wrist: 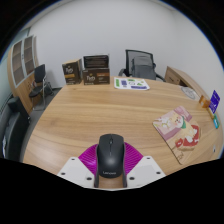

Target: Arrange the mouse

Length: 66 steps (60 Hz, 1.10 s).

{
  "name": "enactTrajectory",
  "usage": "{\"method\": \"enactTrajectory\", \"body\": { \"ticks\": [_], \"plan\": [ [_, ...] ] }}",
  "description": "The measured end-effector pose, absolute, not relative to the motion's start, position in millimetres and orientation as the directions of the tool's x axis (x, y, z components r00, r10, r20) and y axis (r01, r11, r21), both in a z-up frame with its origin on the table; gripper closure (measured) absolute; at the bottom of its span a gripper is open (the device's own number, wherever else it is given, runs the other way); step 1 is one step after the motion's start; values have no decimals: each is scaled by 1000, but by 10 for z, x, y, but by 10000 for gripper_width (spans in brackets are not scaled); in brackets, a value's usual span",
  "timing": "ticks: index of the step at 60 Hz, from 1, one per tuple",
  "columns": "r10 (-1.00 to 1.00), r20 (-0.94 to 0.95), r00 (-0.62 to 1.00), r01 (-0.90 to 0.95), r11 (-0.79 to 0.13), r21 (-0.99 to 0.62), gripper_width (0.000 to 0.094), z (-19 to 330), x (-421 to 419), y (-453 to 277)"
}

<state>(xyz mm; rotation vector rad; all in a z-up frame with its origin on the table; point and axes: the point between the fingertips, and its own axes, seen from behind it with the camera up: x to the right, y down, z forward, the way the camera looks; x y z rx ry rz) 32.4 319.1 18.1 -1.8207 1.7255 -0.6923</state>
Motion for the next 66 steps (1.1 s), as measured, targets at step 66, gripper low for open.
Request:
{"method": "enactTrajectory", "body": {
  "ticks": [66],
  "plan": [
    [-972,73,-222,-714,111,-692,436,-168,981,166]
  ]
}}
